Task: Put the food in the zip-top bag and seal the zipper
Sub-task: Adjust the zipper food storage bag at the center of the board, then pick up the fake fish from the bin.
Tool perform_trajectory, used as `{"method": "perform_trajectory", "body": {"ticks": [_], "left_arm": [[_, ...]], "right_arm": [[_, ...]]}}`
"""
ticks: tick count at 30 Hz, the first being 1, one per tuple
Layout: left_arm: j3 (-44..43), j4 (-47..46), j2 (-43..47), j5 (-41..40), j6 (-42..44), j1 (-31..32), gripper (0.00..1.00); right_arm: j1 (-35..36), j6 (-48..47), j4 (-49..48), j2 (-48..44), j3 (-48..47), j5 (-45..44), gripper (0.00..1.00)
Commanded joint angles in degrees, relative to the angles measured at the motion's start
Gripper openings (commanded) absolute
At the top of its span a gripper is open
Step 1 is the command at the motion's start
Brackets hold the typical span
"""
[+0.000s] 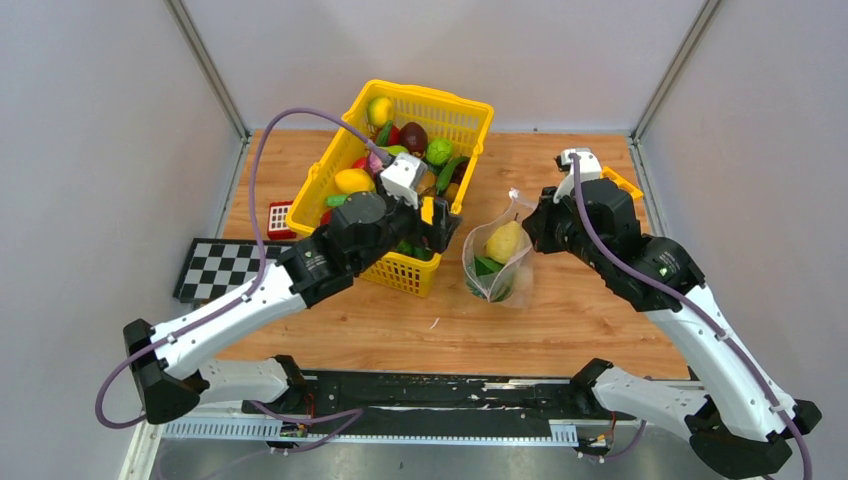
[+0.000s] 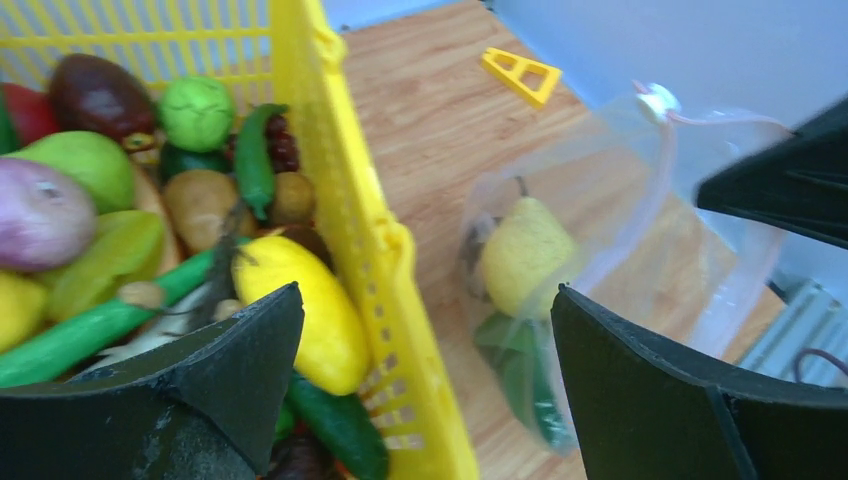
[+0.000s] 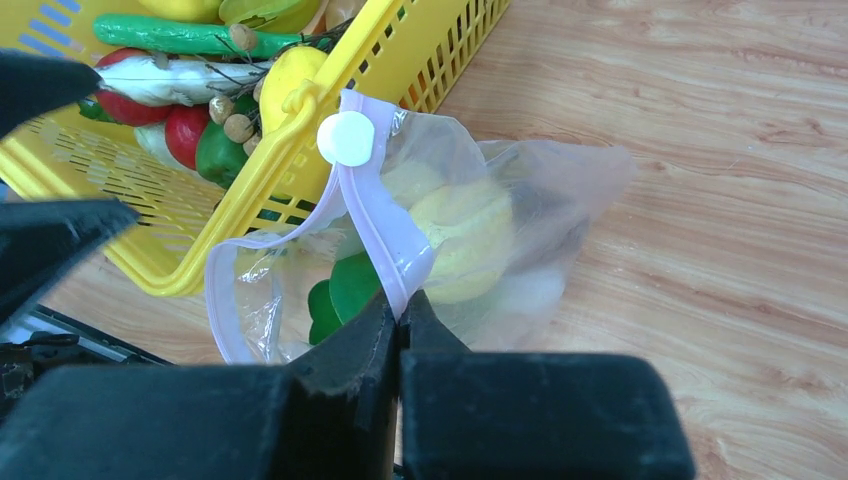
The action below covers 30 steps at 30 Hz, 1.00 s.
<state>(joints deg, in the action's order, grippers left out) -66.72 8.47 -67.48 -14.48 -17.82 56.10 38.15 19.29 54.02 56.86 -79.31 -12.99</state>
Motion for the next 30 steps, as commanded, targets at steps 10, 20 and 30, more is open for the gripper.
{"method": "perform_trajectory", "body": {"ticks": [10, 20, 30], "left_arm": [[0.11, 8.97, 2.75, 0.34, 2.3, -17.39, 1.0], [10.5, 5.16, 1.72, -2.28, -16.97, -26.18, 1.0], [17.89, -2.39, 2.22, 0.22, -23.88, -29.27, 1.0]], "right_arm": [[-0.25, 2.35, -6.97, -2.98, 3.63, 1.44, 0.0], [-0.24, 2.41, -7.94, -3.86, 4.53, 1.35, 0.0], [-0.25, 2.68, -8.47, -3.8, 5.02, 1.9, 0.0]]}}
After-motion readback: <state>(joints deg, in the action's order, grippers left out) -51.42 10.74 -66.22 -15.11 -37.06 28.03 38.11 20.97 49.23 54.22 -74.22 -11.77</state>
